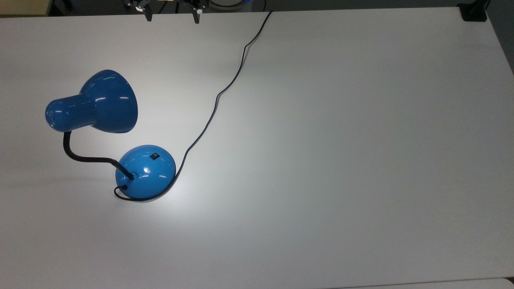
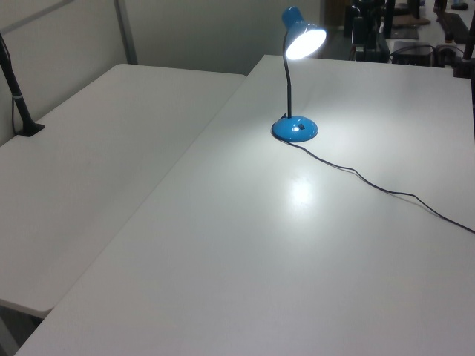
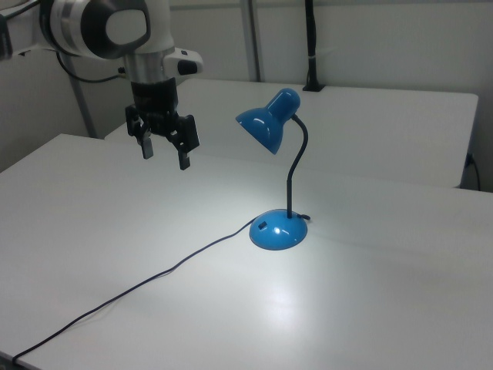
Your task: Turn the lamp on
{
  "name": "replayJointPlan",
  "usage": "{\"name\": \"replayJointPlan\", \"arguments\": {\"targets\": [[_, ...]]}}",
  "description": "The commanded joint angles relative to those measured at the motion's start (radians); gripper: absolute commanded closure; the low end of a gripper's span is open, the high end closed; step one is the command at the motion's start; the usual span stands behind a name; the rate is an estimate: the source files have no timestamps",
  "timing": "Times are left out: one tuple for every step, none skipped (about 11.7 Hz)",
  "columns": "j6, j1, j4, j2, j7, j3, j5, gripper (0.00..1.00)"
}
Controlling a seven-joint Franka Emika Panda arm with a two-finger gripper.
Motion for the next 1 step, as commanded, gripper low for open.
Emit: {"name": "replayJointPlan", "arguments": {"targets": [[-0.025, 0.017, 0.016, 0.015, -0.021, -0.003, 0.017, 0.00]]}}
